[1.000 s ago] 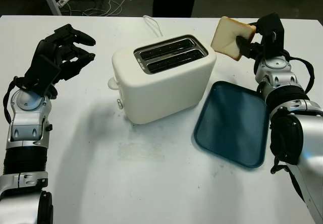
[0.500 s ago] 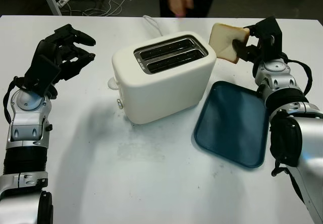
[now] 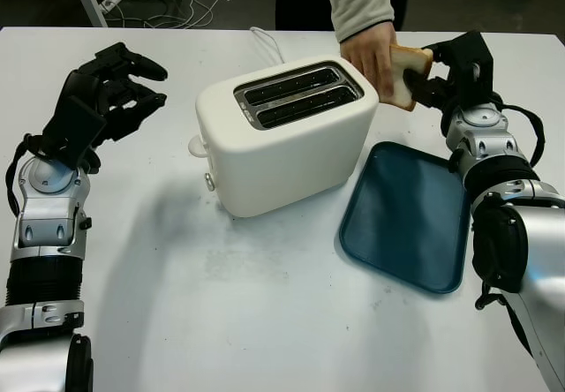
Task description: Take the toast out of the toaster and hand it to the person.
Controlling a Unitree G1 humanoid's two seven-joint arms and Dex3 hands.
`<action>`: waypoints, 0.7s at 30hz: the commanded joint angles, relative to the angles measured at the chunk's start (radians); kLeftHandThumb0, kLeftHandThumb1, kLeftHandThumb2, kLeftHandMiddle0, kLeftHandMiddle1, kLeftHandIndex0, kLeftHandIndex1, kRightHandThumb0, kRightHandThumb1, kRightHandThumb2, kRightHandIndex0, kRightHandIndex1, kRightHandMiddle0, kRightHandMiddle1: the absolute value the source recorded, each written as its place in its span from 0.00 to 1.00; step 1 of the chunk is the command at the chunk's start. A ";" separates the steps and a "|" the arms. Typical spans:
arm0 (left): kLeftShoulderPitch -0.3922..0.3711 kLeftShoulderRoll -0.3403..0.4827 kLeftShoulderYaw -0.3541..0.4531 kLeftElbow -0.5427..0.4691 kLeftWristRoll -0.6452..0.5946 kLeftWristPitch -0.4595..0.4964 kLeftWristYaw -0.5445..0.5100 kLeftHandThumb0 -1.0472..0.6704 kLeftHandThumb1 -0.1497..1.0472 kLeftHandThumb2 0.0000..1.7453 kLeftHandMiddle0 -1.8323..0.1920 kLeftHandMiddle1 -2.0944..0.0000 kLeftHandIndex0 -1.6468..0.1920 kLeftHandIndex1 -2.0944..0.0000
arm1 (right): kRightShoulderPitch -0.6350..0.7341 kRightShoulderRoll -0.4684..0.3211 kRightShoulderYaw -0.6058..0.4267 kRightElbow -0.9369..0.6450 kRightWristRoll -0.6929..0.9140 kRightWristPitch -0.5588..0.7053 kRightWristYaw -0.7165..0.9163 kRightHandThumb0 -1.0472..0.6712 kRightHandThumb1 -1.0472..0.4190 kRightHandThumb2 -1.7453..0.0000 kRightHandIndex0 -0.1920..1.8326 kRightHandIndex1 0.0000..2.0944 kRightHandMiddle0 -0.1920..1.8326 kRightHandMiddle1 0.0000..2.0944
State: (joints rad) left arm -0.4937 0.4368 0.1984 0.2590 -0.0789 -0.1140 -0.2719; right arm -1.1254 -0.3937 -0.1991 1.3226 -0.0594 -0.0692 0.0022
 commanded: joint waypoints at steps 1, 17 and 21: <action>0.006 0.003 0.003 0.009 -0.003 -0.014 -0.003 0.00 0.89 0.06 0.65 0.40 0.63 0.45 | 0.011 -0.005 -0.002 -0.001 0.003 -0.020 -0.005 0.56 0.09 0.75 0.37 0.83 0.19 0.83; 0.013 -0.003 0.005 0.003 -0.004 -0.005 0.003 0.00 0.89 0.06 0.65 0.40 0.62 0.45 | 0.033 -0.015 0.100 -0.009 -0.096 -0.074 -0.037 0.46 0.09 0.84 0.37 0.83 0.22 0.83; 0.027 -0.007 0.009 -0.017 -0.008 0.020 0.012 0.00 0.89 0.05 0.64 0.40 0.61 0.45 | 0.054 -0.021 0.181 -0.034 -0.174 -0.101 -0.070 0.25 0.09 0.85 0.33 0.30 0.32 0.22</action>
State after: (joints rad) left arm -0.4856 0.4346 0.2008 0.2544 -0.0788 -0.1072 -0.2702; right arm -1.0902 -0.4008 -0.0398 1.3109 -0.2139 -0.1381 -0.0582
